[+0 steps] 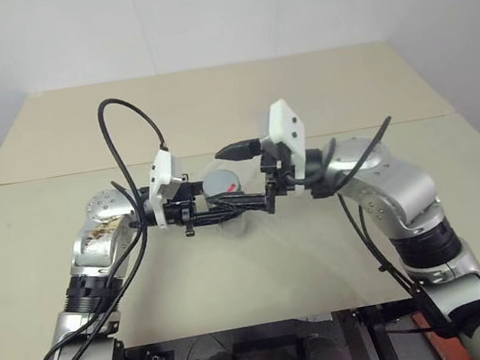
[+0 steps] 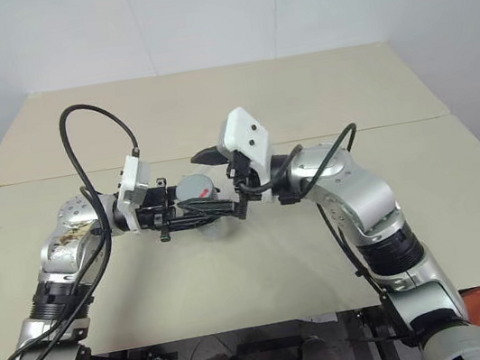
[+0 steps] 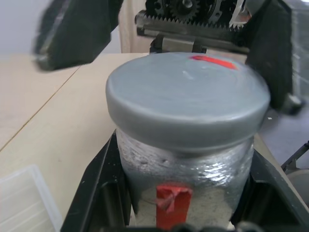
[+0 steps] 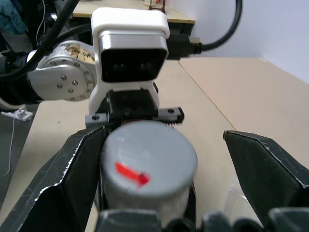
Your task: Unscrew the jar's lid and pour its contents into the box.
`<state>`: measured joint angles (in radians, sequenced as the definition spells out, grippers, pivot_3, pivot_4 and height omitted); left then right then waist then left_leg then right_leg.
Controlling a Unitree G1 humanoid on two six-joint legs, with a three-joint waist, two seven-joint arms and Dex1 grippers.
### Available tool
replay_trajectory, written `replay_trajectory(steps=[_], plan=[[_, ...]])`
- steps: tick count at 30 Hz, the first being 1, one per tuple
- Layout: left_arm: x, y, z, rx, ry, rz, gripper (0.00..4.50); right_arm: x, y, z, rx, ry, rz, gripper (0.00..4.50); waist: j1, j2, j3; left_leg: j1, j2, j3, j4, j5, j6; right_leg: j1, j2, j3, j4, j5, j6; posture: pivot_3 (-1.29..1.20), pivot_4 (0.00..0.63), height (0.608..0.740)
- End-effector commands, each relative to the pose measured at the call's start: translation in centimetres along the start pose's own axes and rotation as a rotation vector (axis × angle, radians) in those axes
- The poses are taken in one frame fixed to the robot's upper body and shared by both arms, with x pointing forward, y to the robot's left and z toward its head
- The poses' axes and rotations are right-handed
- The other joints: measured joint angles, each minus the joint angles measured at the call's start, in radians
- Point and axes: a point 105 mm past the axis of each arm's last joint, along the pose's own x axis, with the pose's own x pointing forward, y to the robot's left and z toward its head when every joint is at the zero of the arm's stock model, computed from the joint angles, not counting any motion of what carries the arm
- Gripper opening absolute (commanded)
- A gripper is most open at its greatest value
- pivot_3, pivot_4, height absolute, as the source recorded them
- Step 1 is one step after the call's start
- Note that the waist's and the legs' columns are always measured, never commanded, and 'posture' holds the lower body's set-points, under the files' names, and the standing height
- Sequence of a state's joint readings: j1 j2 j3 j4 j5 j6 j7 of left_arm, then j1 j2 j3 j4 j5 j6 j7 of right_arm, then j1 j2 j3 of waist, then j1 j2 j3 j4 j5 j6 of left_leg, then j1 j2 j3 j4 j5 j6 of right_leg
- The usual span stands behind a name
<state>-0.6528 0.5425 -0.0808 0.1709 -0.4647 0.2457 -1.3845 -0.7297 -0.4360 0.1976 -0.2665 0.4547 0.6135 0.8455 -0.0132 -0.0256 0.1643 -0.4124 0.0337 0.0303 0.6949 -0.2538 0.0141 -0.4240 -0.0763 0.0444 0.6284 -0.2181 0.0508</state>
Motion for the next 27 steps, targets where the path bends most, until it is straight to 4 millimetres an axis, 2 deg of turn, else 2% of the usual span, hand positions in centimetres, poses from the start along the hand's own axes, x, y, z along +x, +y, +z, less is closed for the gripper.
replay_trajectory(steps=[1,12,16,24,27], plan=[[-0.2,-0.7,1.1,0.050,-0.022,-0.040,2.06,-2.7,-2.8,0.7,-0.036,-0.006,-0.152,4.46,0.000,0.000,0.000,0.000,0.000,0.000,0.000,0.000,0.000,0.000,0.000,0.000,0.000,0.000,0.000,0.00,0.150,0.740],[-1.0,-0.7,1.2,0.054,-0.006,-0.032,2.06,-4.7,-3.3,-0.1,-0.031,0.022,-0.203,4.46,-0.002,0.000,0.000,0.000,0.000,0.000,0.000,0.000,0.000,0.000,0.000,0.000,-0.001,0.000,0.000,0.00,0.150,0.740],[-1.1,-0.4,1.2,0.057,-0.003,-0.011,2.06,-4.9,-3.0,0.3,-0.043,0.011,-0.192,4.46,-0.001,0.000,0.000,0.000,0.000,0.000,0.000,0.000,0.000,0.000,0.000,0.000,-0.001,0.000,0.000,0.00,0.150,0.740],[-0.5,0.1,1.2,0.051,-0.016,-0.001,2.06,-3.3,-0.2,2.7,-0.081,-0.078,-0.071,4.46,0.000,0.000,0.000,0.000,0.000,0.000,0.000,0.000,0.000,0.000,0.000,0.000,-0.001,0.000,0.000,0.00,0.150,0.740],[-0.2,0.1,1.2,0.052,-0.025,-0.008,2.06,-1.8,0.8,3.1,-0.082,-0.095,-0.039,4.46,-0.001,0.000,0.000,0.000,0.000,0.000,0.000,0.000,0.000,0.000,0.000,0.000,0.000,0.000,0.000,0.00,0.150,0.740]])
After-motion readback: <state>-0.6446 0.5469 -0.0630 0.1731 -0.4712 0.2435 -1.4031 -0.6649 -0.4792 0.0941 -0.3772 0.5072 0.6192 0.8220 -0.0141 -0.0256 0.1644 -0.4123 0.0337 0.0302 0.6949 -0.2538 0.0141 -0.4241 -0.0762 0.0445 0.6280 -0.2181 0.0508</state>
